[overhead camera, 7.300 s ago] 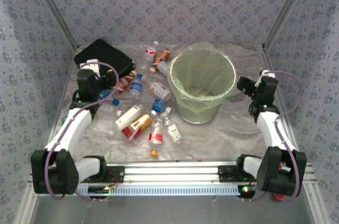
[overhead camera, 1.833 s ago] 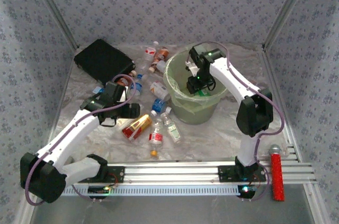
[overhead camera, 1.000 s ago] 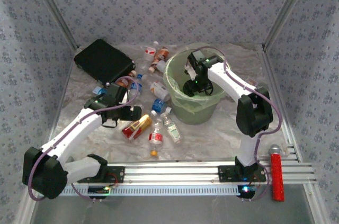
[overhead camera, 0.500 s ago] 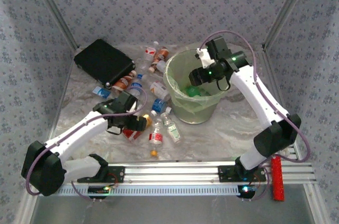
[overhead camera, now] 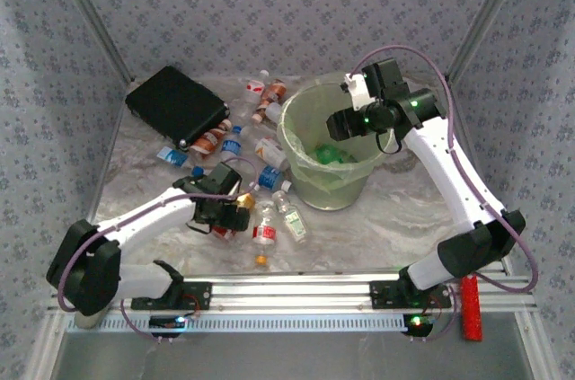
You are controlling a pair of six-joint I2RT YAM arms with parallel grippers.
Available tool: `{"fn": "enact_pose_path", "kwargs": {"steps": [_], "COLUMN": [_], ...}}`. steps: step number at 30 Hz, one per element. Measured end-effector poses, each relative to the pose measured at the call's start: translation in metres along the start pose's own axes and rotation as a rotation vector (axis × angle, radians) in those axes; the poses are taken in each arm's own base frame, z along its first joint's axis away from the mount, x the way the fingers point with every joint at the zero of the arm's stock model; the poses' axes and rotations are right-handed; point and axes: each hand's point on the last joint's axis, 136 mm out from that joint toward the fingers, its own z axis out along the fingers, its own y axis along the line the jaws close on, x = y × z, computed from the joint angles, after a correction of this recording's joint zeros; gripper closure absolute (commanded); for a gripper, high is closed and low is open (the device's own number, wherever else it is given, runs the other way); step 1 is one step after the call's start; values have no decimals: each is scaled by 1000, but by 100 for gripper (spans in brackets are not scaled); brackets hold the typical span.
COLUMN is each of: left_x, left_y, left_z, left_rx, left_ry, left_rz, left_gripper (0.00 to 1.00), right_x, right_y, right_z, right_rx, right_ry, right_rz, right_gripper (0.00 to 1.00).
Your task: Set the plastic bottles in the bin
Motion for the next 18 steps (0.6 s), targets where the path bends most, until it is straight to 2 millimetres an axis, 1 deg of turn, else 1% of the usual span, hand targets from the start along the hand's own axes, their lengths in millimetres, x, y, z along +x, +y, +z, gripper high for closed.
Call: {"fn": "enact_pose_path", "kwargs": {"steps": [4, 11, 13, 15, 18], "left_x": [0, -1, -4, -10, -25], "left_y": [0, -1, -3, -5, -11], "left_z": [3, 0, -6, -17, -42], "left_rx": [-5, -4, 3, 17, 49], "left_ry": [10, 8, -6, -36, -113], "left_rz": [-4, -3, 0, 0, -2], "left_gripper": [31, 34, 35, 35, 35], "right_x": [0, 0, -1, -2, -3], "right_y": [-1, -1, 0, 1, 2], "right_z": [0, -3, -6, -10, -16], "right_rx": [1, 2, 0, -5, -12], "right_ry": [1, -8, -16, -25, -43], "right_rz": [2, 3, 2, 1, 13], "right_gripper": [24, 24, 24, 23, 21]}}
